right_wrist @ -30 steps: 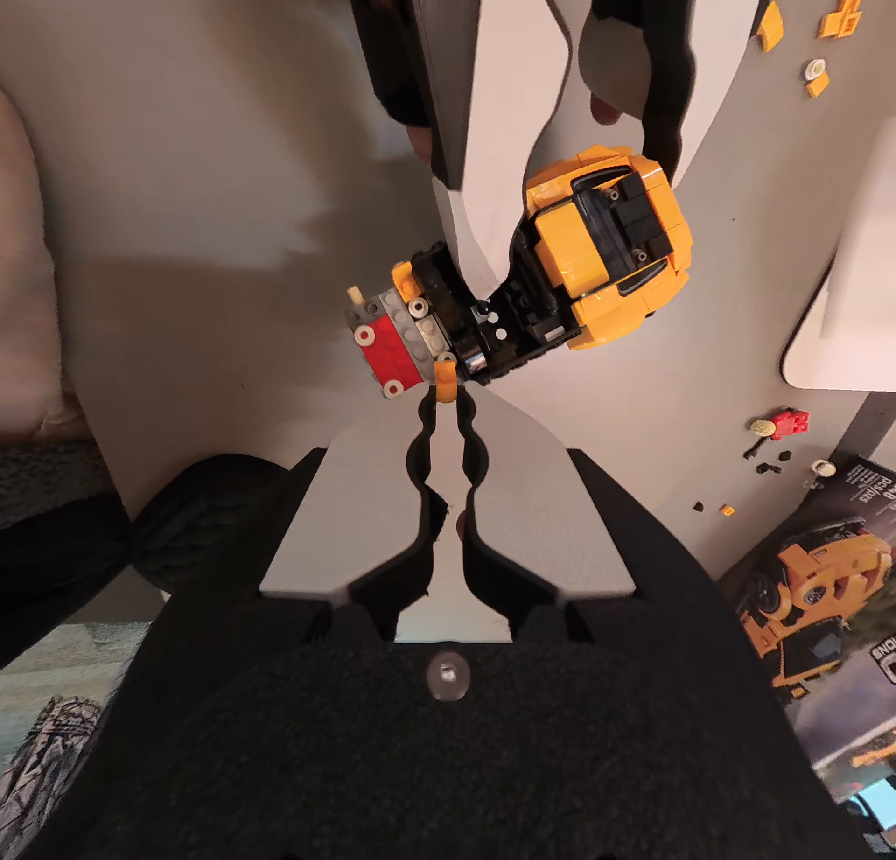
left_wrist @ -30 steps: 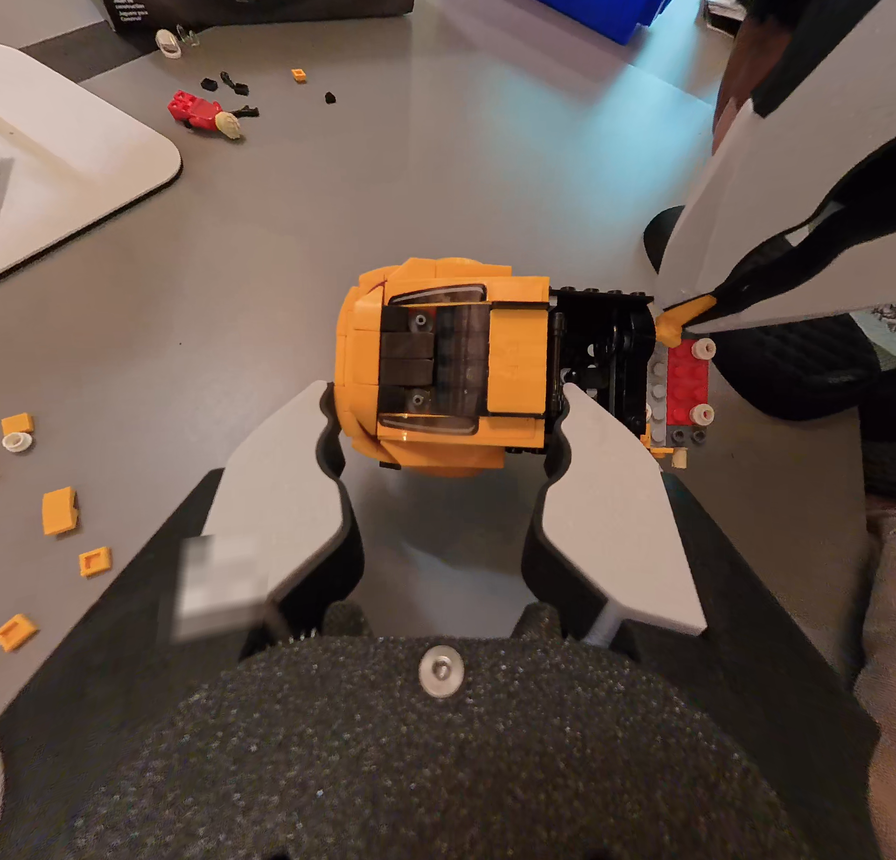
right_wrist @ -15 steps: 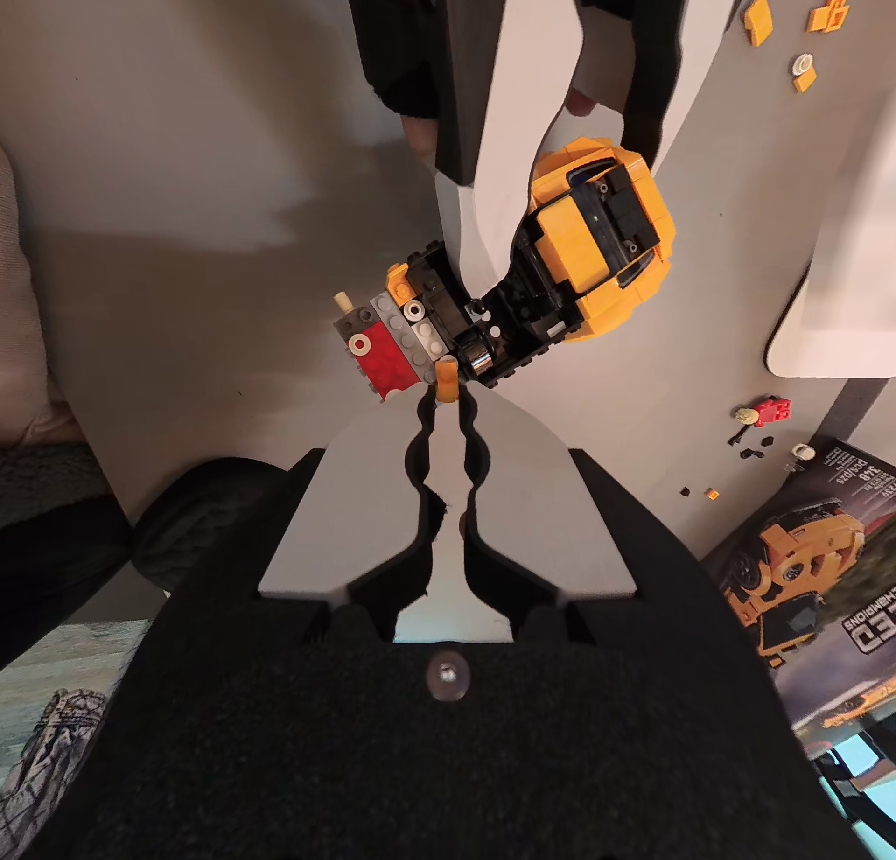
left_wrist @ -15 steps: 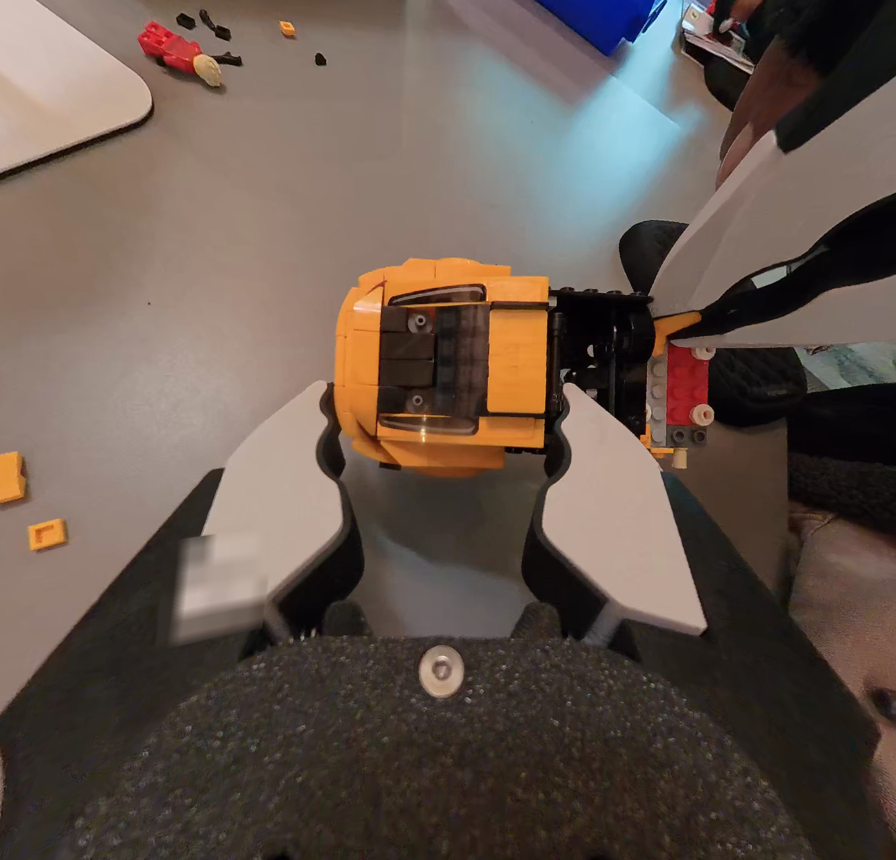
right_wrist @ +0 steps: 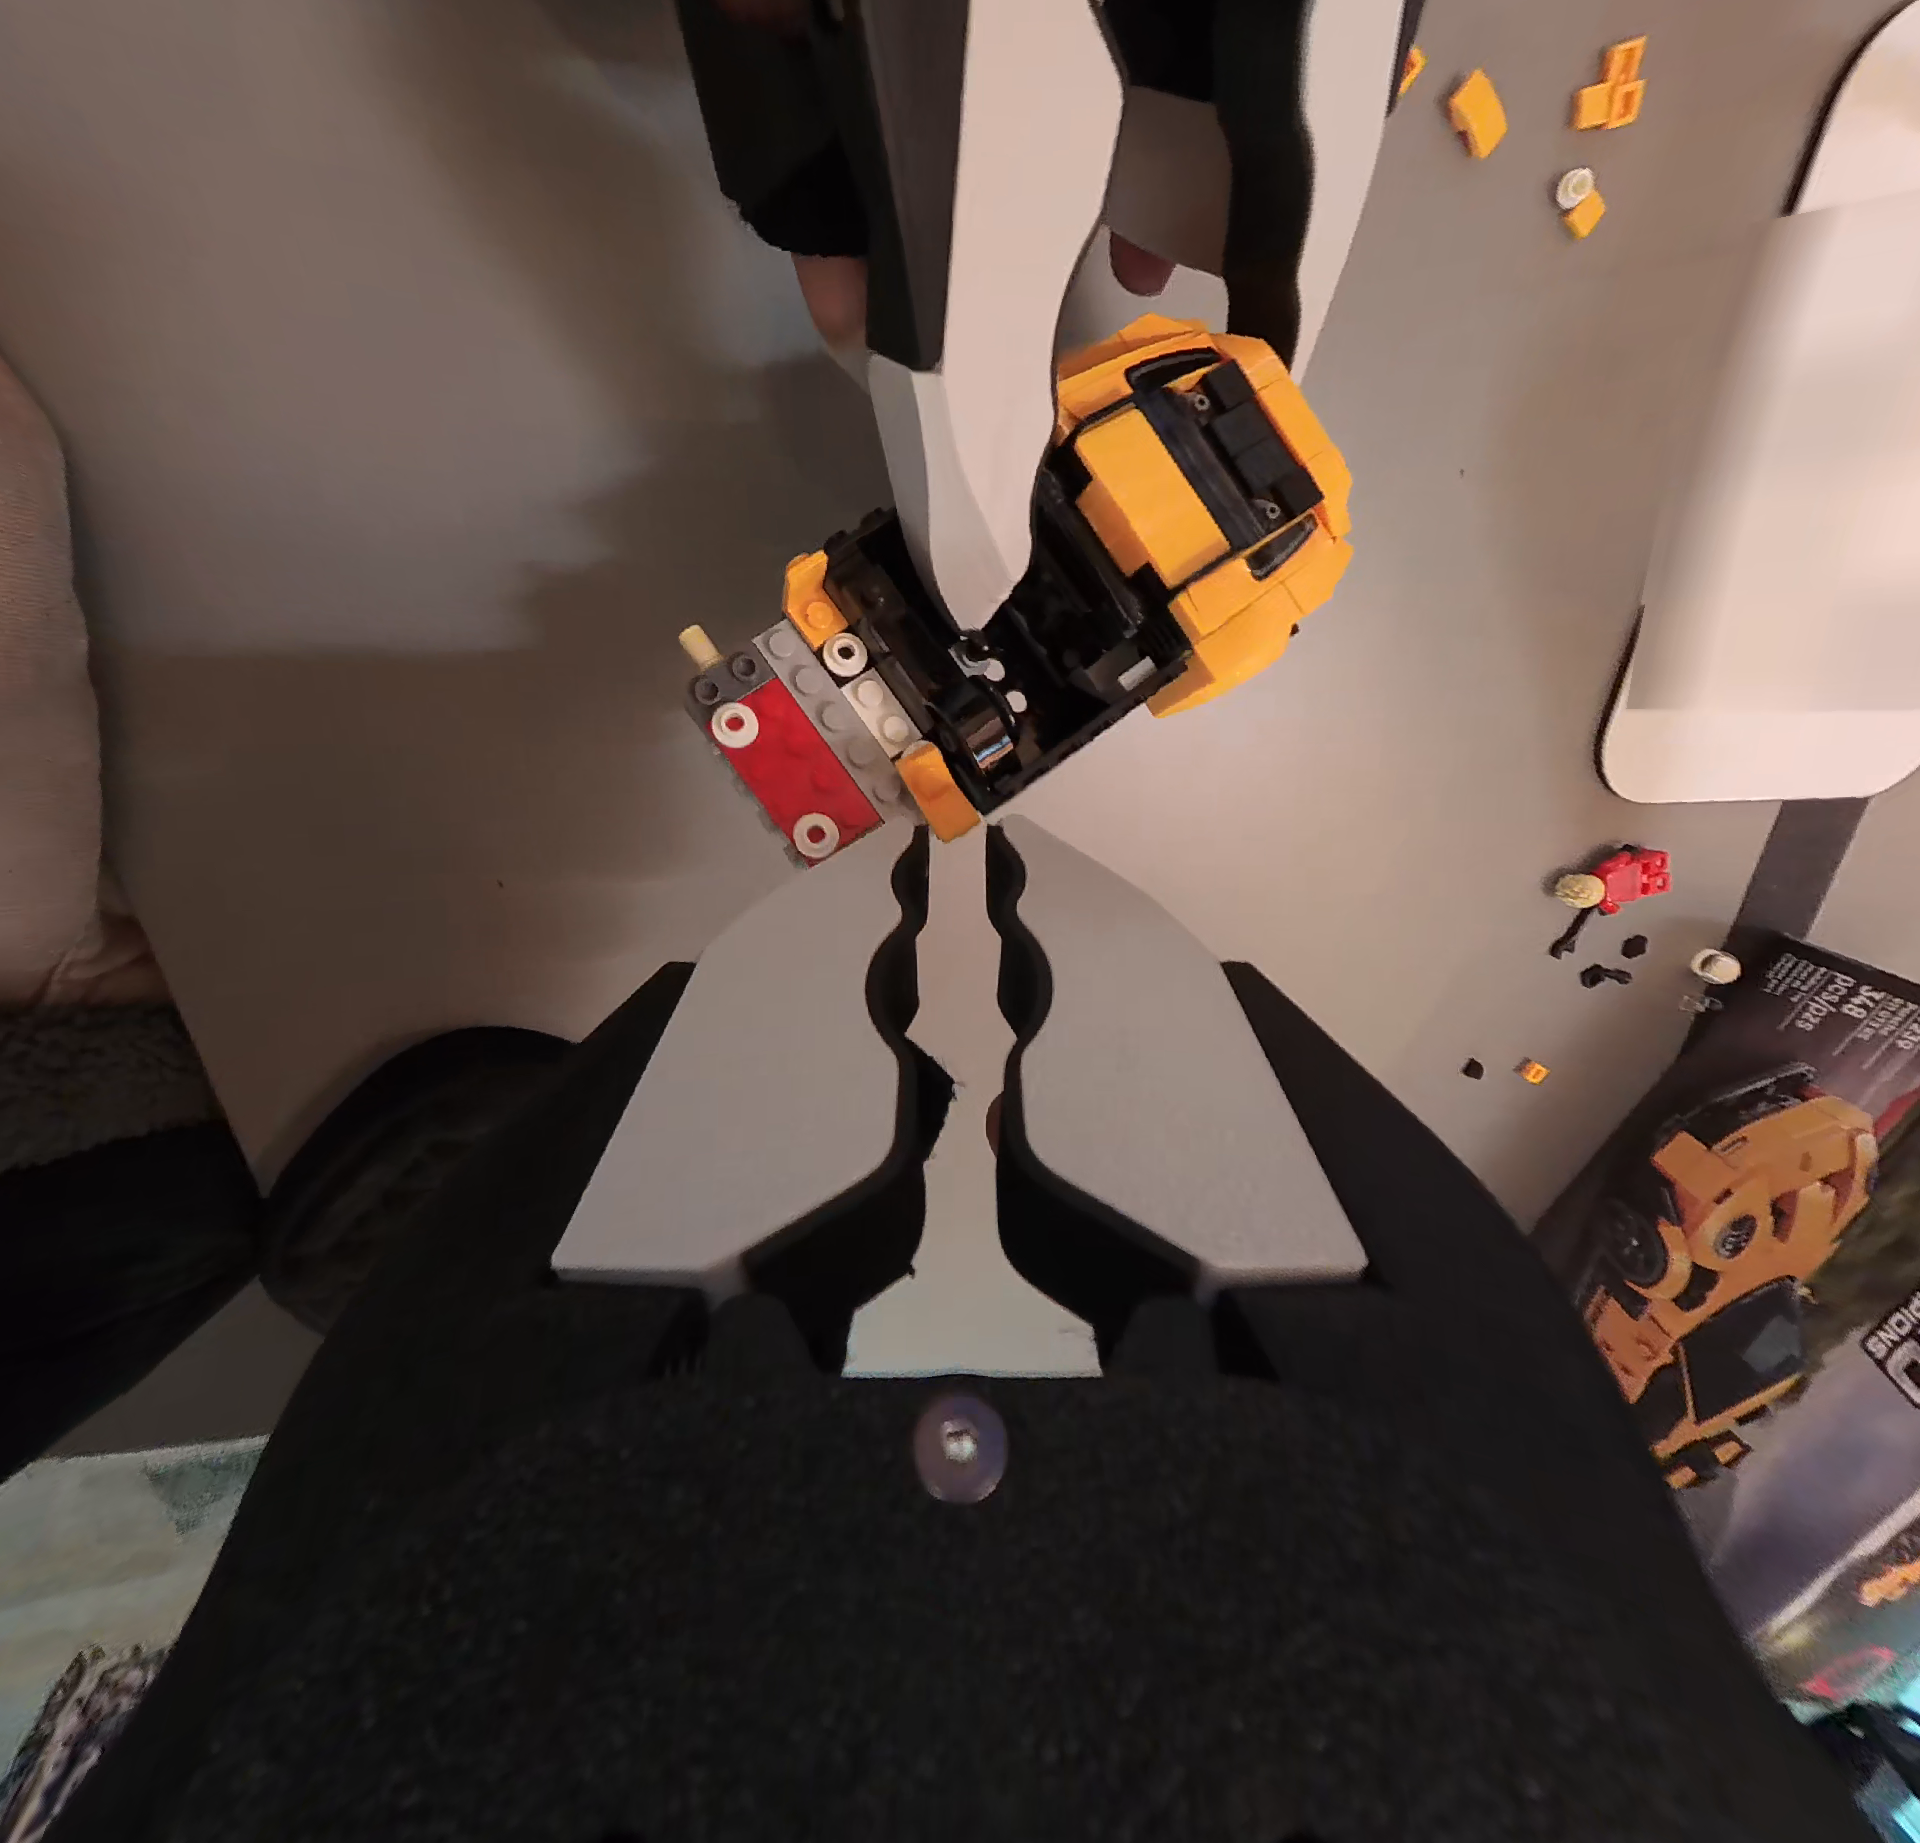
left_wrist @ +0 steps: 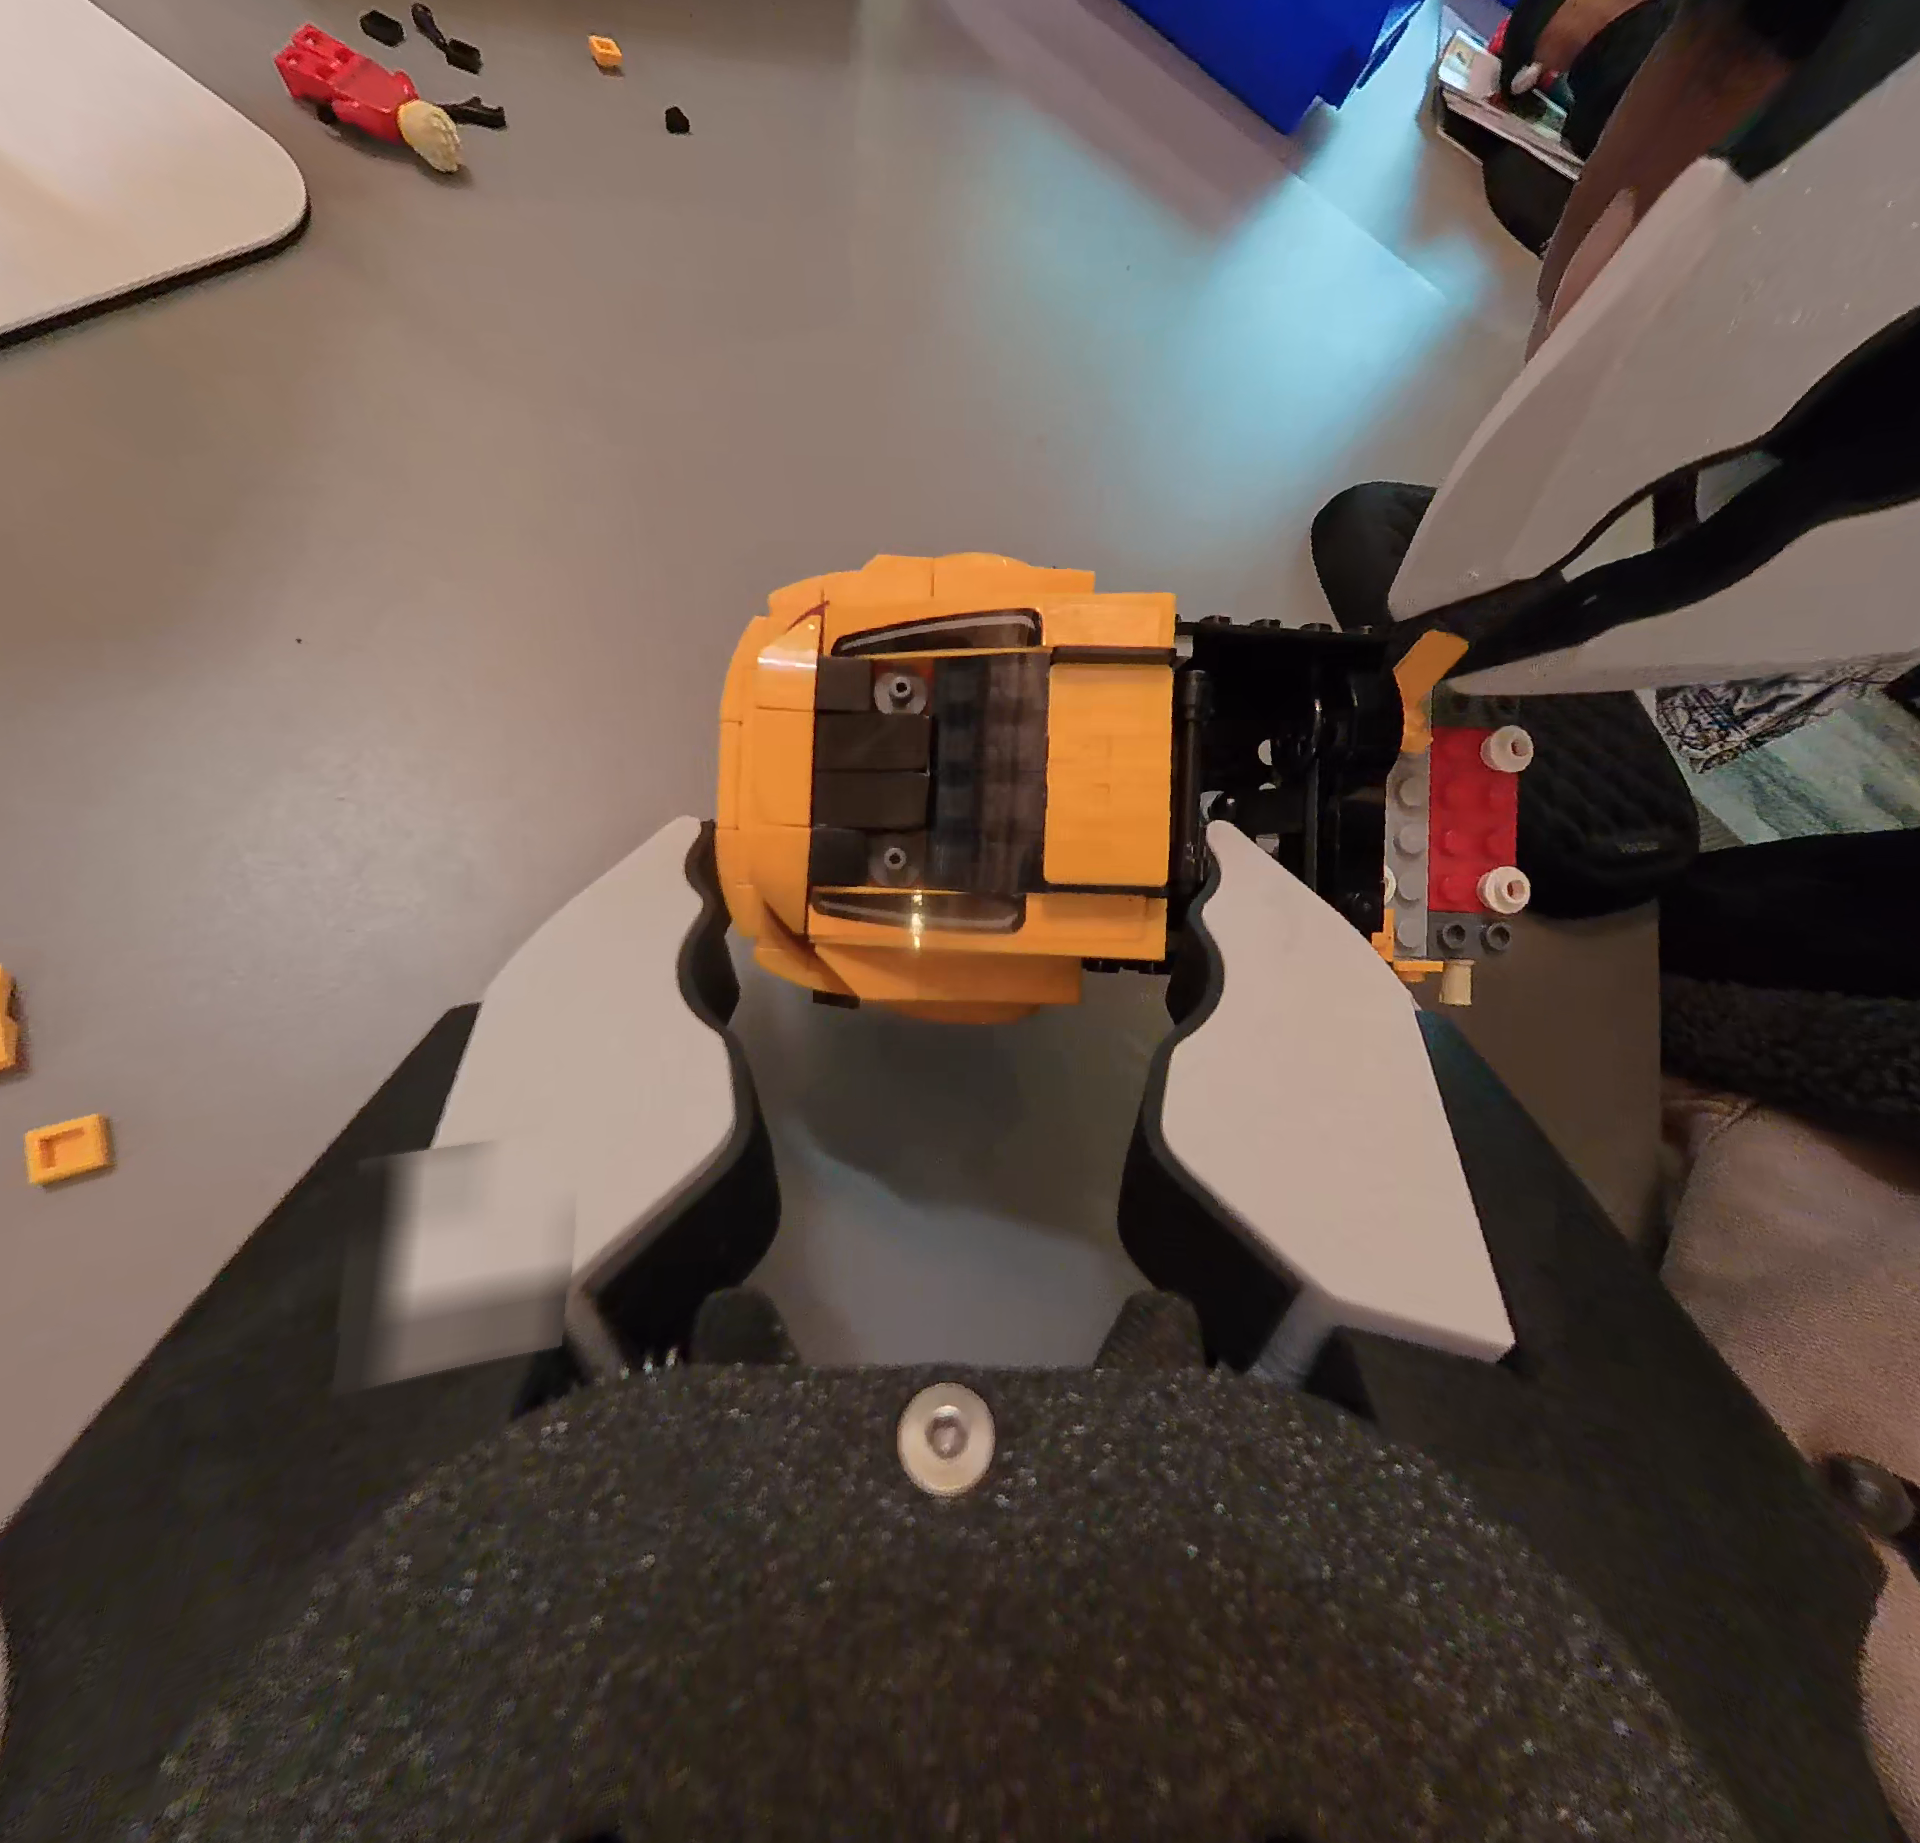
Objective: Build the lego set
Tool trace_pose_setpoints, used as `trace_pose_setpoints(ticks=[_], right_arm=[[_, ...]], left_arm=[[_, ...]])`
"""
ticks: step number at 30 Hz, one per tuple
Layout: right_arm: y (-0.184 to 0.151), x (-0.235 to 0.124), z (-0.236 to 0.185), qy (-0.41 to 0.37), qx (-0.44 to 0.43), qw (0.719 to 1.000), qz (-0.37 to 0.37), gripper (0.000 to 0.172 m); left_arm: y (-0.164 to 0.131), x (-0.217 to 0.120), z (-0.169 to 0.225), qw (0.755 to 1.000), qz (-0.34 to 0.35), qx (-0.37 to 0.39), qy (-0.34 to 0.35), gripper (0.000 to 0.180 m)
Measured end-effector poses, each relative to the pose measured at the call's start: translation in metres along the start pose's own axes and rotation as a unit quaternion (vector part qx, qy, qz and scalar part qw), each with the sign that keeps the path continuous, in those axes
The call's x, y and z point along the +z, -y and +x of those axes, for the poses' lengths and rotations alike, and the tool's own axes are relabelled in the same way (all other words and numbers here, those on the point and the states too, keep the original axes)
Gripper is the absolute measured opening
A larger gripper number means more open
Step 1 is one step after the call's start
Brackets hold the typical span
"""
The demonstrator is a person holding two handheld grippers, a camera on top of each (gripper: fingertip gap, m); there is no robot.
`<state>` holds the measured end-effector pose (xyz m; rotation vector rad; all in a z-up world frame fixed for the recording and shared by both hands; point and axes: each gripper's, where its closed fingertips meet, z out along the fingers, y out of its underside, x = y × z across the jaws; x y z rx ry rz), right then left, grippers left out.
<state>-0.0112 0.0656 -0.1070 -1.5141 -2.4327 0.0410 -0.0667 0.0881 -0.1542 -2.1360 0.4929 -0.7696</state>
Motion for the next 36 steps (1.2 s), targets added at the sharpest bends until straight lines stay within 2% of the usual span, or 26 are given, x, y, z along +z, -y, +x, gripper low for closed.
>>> trace_pose_setpoints(ticks=[6,10,17,21,25,30,36], right_arm=[[-0.002,-0.001,-0.001,0.012,0.033,0.999,0.034,0.011],[0.001,-0.005,-0.001,0.032,0.104,0.99,0.091,0.012],[0.002,-0.002,0.007,0.037,0.286,0.932,0.22,0.015],[0.006,0.001,0.007,0.016,0.337,0.899,0.277,0.016],[0.008,0.005,0.012,0.0,0.368,0.879,0.303,0.014],[0.006,0.006,0.014,-0.007,0.356,0.891,0.283,0.003],[0.006,0.001,0.018,-0.048,0.251,0.944,0.208,0.003]], left_arm=[[0.003,-0.001,0.0,1.0,0.008,0.001,0.0,0.083],[0.004,-0.003,-0.002,1.0,0.012,0.0,0.008,0.083],[0.006,-0.004,-0.007,1.0,0.017,-0.002,0.025,0.083],[0.004,-0.003,-0.009,0.999,0.016,-0.002,0.032,0.083],[0.004,-0.002,-0.01,0.999,0.016,0.001,0.039,0.083],[0.005,-0.003,-0.011,0.999,0.02,0.001,0.045,0.083],[0.007,-0.005,-0.012,0.999,0.025,-0.005,0.046,0.083]])
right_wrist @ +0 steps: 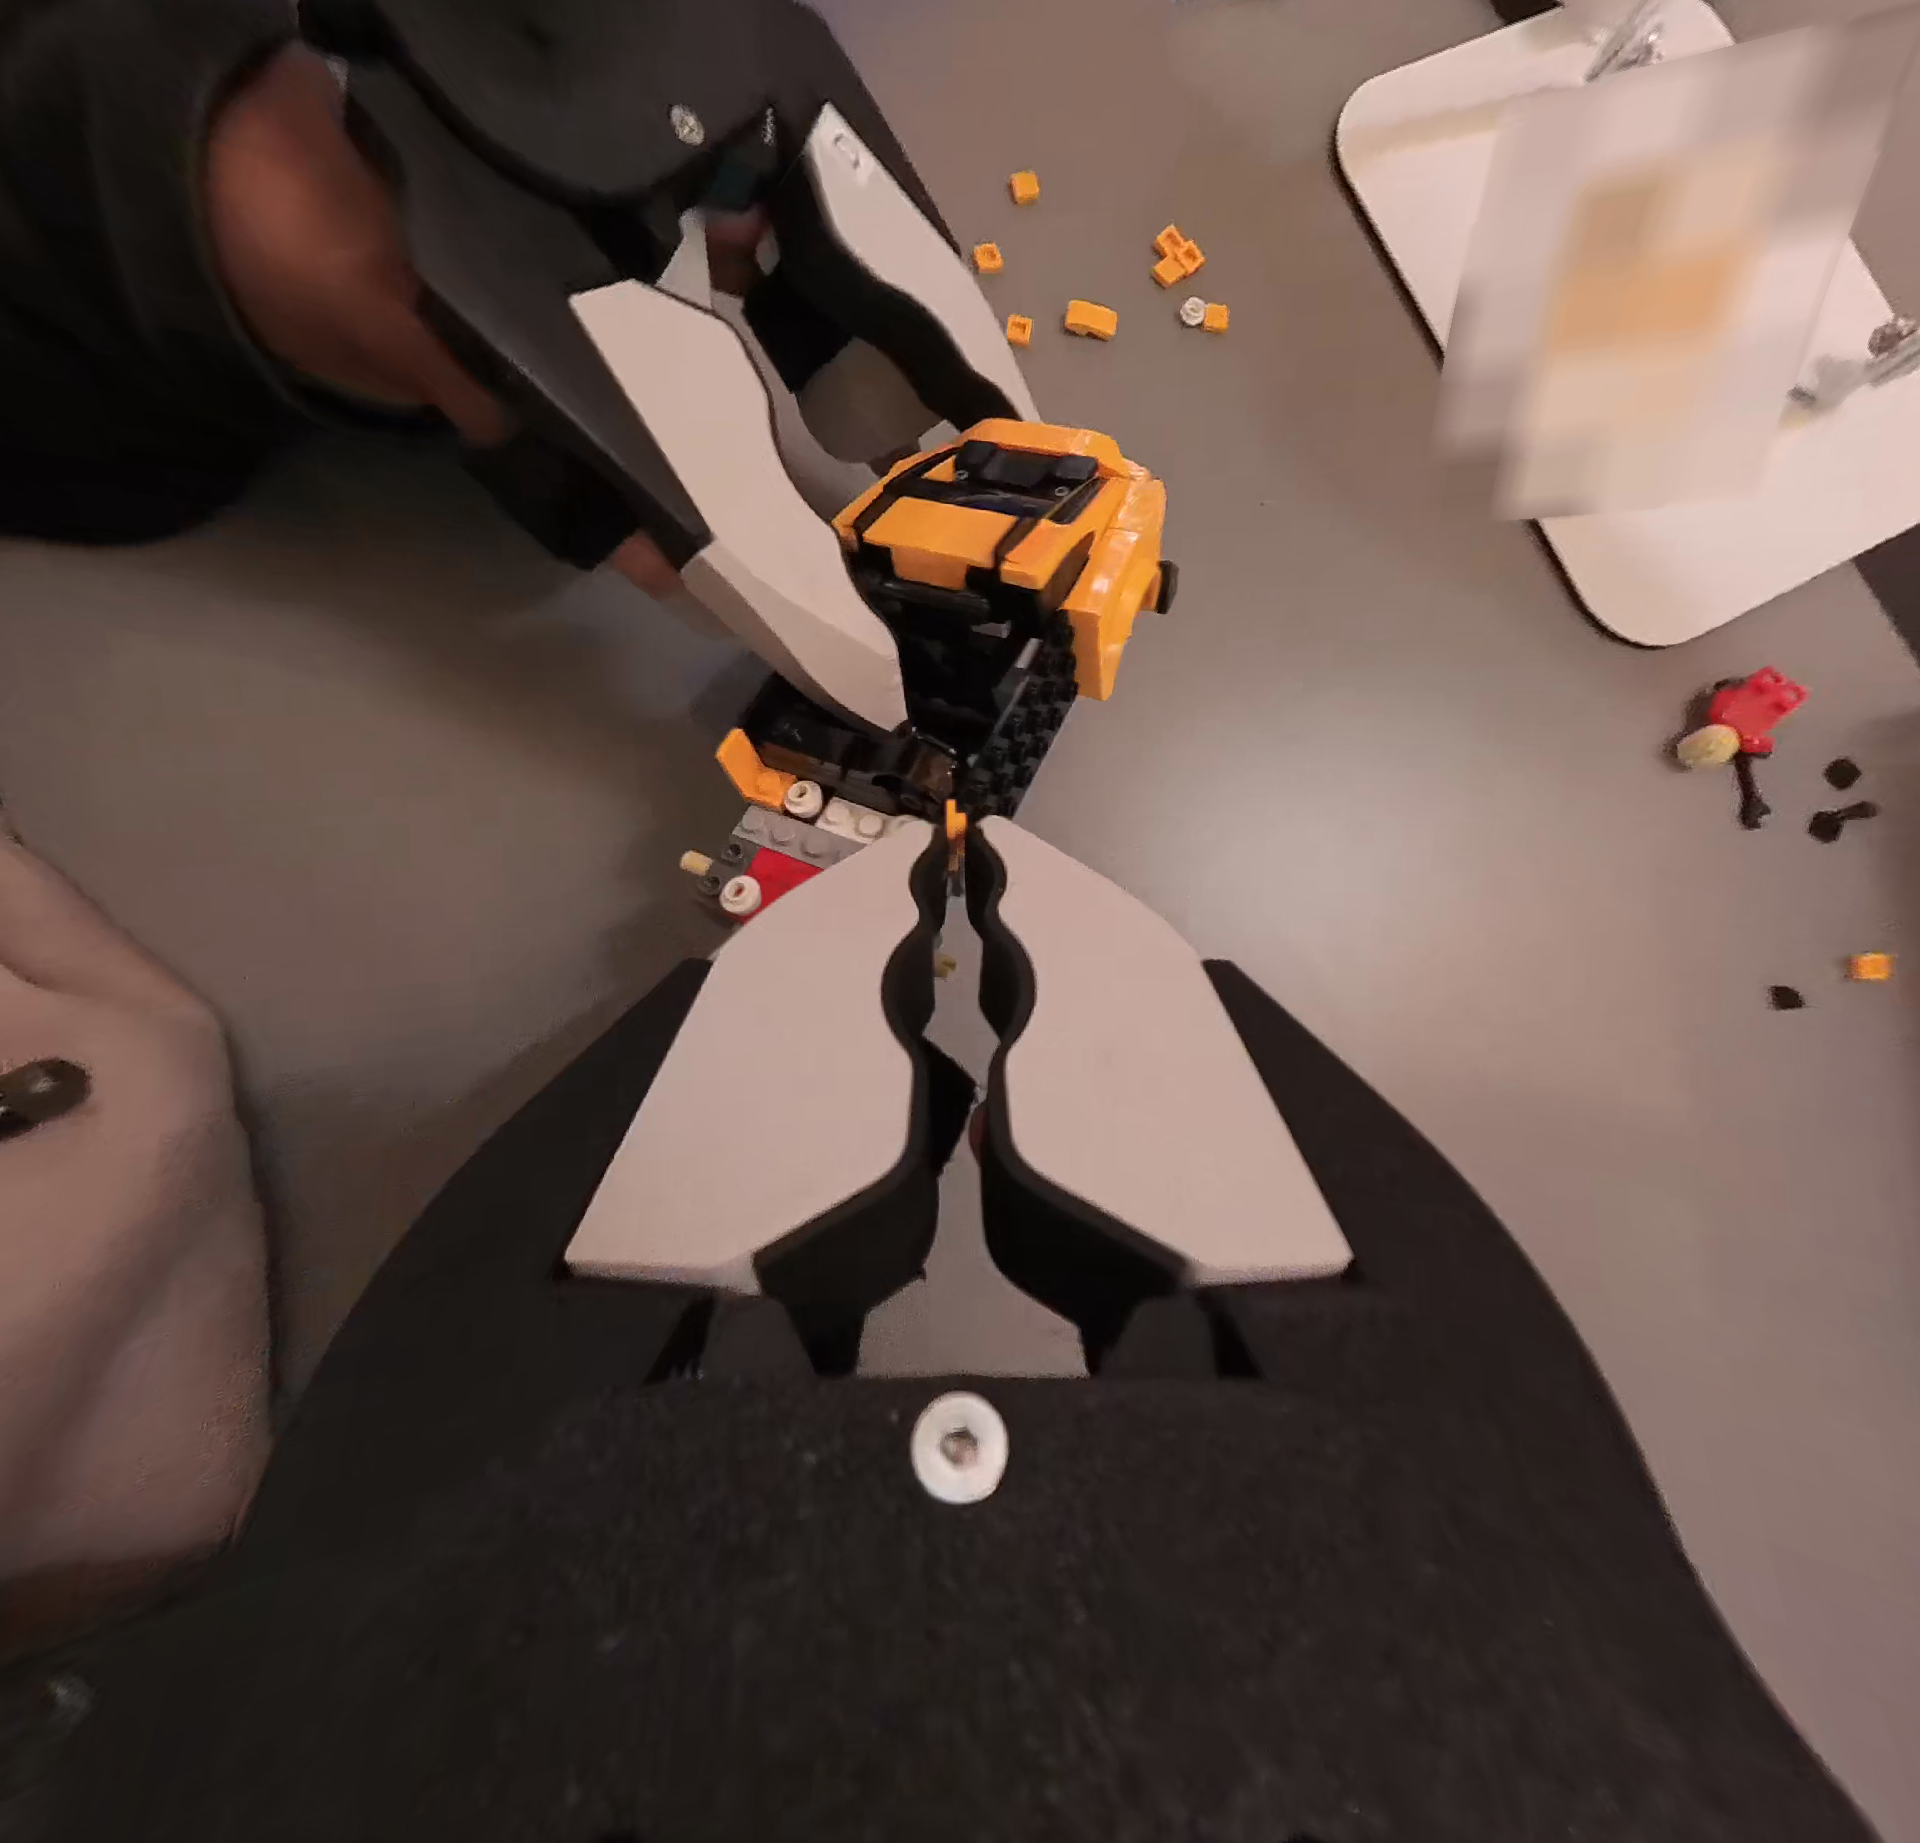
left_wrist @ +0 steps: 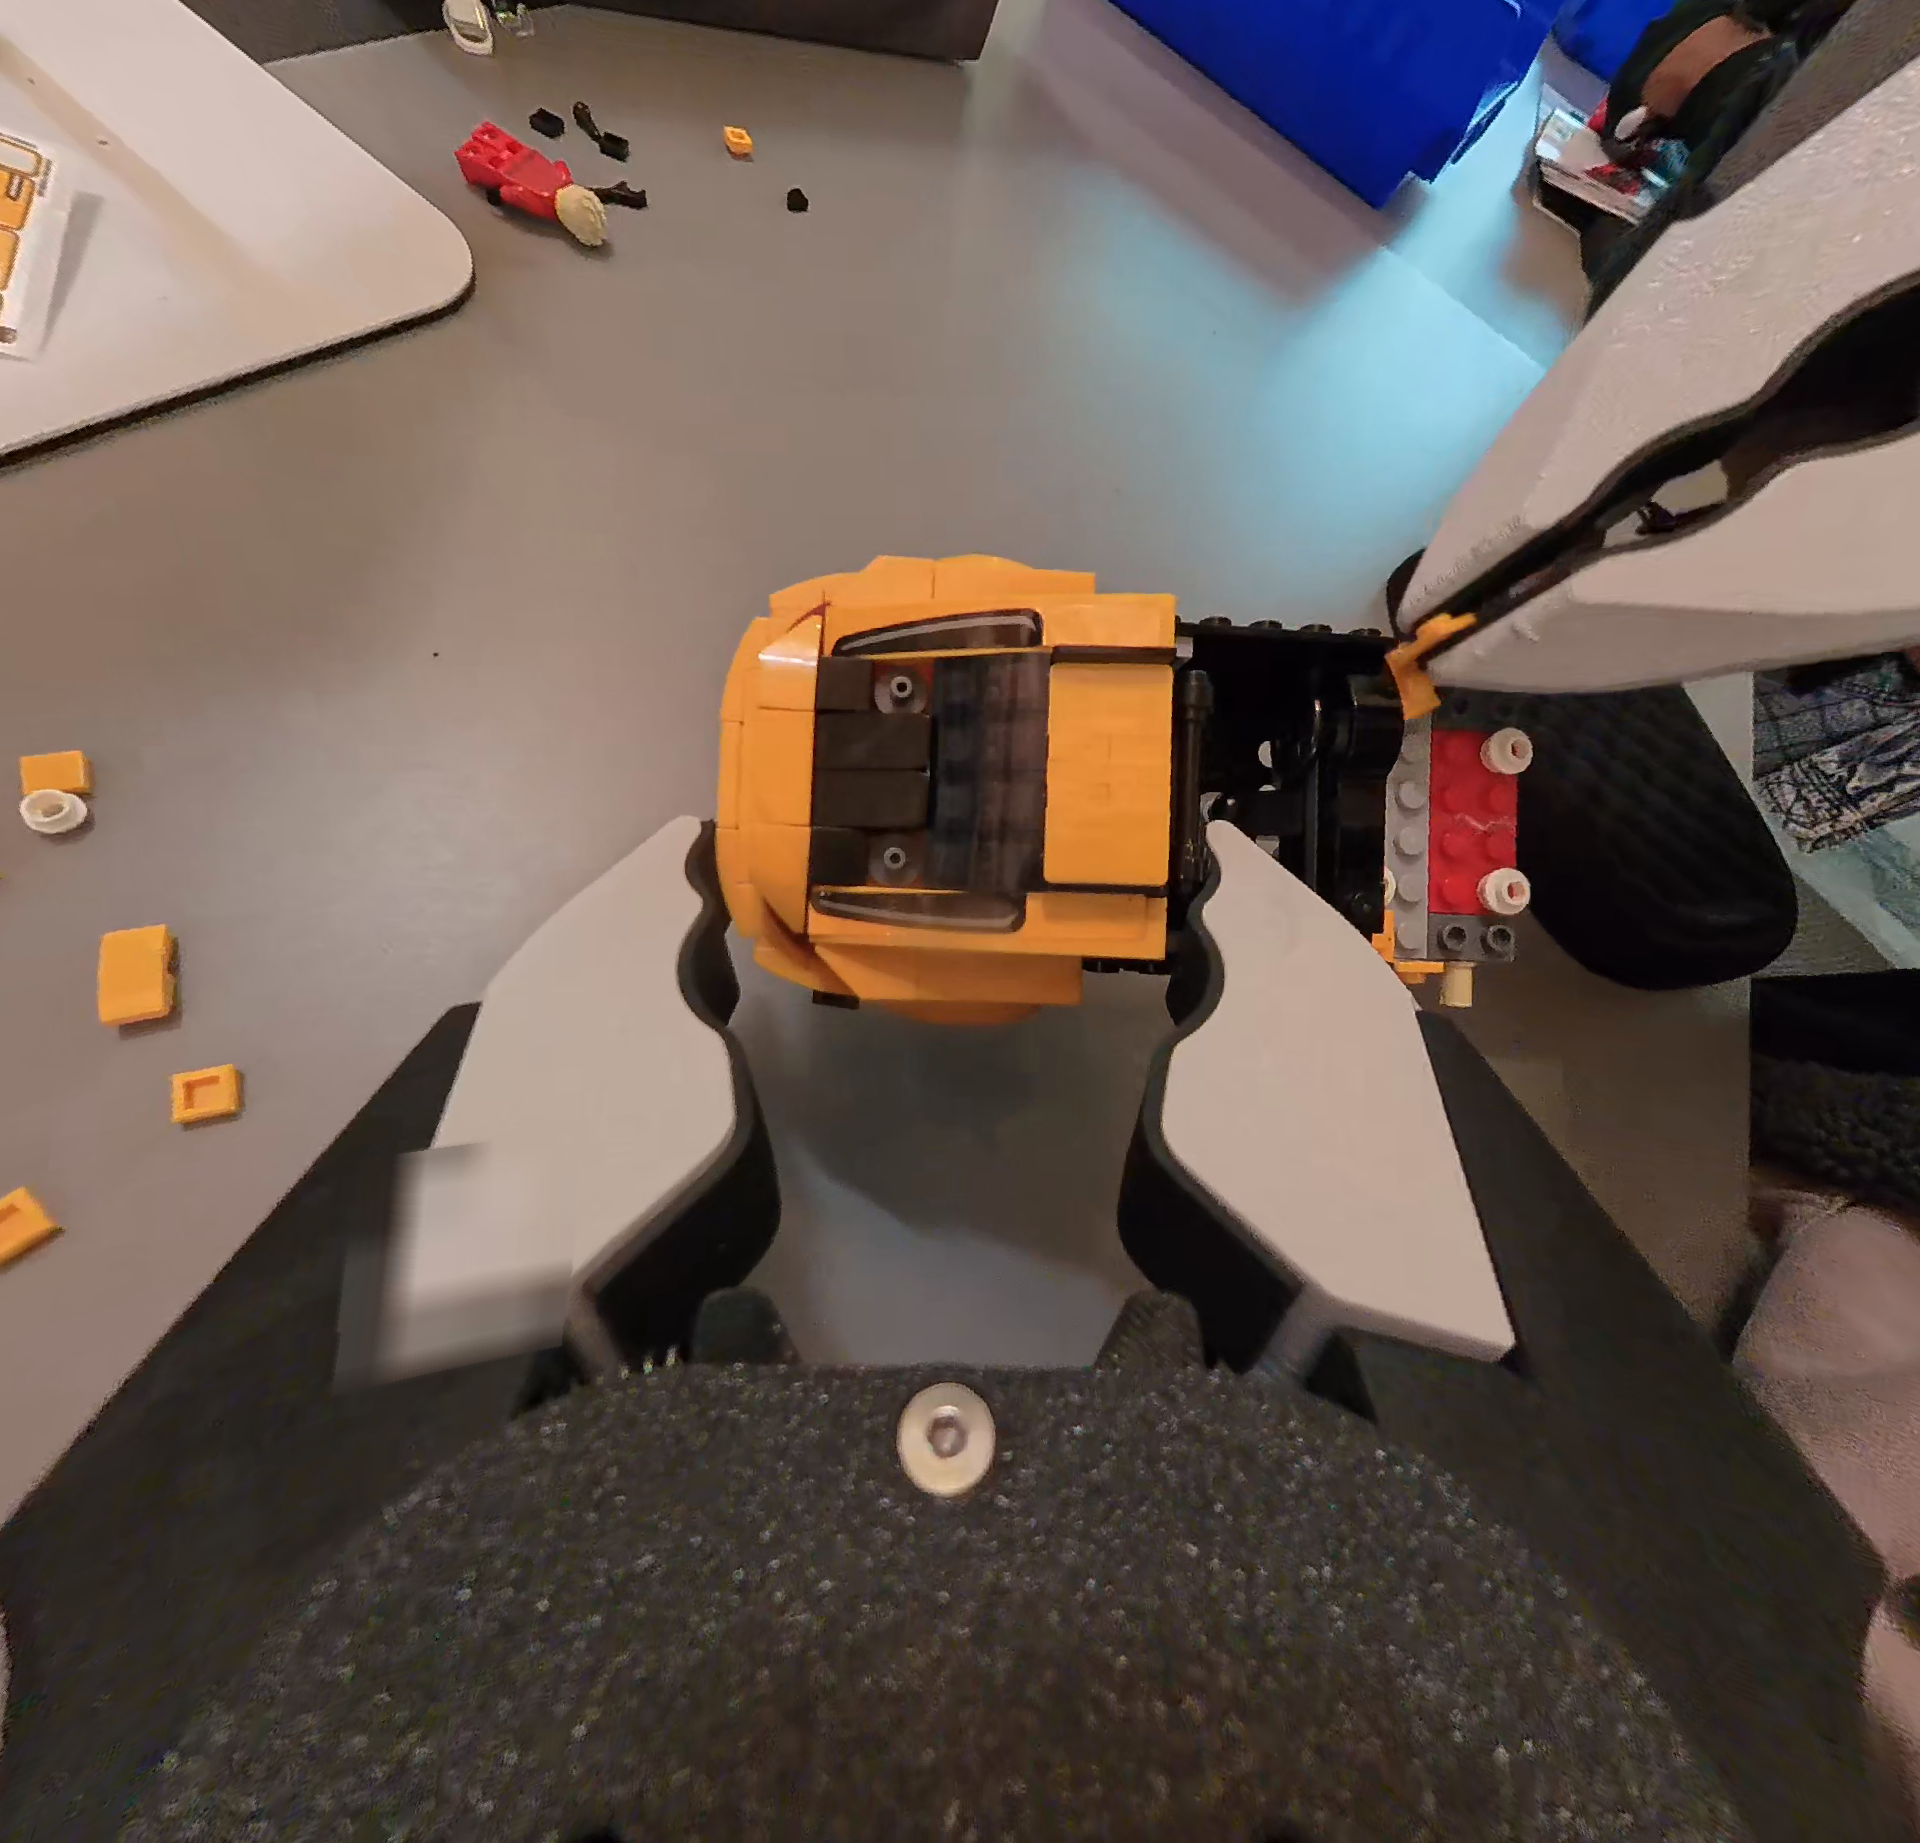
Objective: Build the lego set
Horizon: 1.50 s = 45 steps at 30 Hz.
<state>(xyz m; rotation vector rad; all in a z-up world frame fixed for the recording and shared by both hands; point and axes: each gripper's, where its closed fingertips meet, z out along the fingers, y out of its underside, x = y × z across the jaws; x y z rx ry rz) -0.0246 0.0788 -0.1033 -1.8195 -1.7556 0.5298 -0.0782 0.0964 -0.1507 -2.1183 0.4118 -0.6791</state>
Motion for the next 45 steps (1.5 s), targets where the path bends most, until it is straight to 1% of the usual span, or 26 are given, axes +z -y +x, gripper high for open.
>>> trace_pose_setpoints(ticks=[4,10,17,24,26,29,35,45], right_arm=[[0.003,0.004,0.002,-0.037,-0.037,0.998,-0.024,0.003],[0.008,0.005,0.009,-0.107,-0.053,0.993,-0.021,0.003],[0.008,0.006,0.011,-0.116,-0.036,0.992,-0.015,0.003],[0.01,0.008,0.013,-0.118,-0.017,0.993,-0.006,0.005],[0.011,0.007,0.014,-0.119,-0.011,0.993,-0.003,0.006],[0.012,0.004,0.016,-0.125,-0.005,0.992,-0.001,0.014],[0.014,0.0,0.02,-0.135,0.01,0.991,0.015,0.015],[0.017,0.0,0.018,-0.136,-0.009,0.991,0.01,0.014]], left_arm=[[0.001,-0.001,-0.004,1.0,0.003,-0.005,0.009,0.083],[0.003,-0.003,-0.008,1.0,0.012,-0.021,0.019,0.083],[0.005,-0.005,-0.011,0.999,0.016,-0.015,0.032,0.083],[0.011,-0.009,-0.012,0.998,0.03,0.012,0.056,0.083],[0.012,-0.01,-0.012,0.998,0.034,0.013,0.058,0.083],[0.013,-0.011,-0.013,0.997,0.036,0.013,0.061,0.083],[0.015,-0.012,-0.012,0.998,0.04,0.006,0.054,0.083],[0.016,-0.013,-0.01,0.998,0.043,0.006,0.051,0.083]])
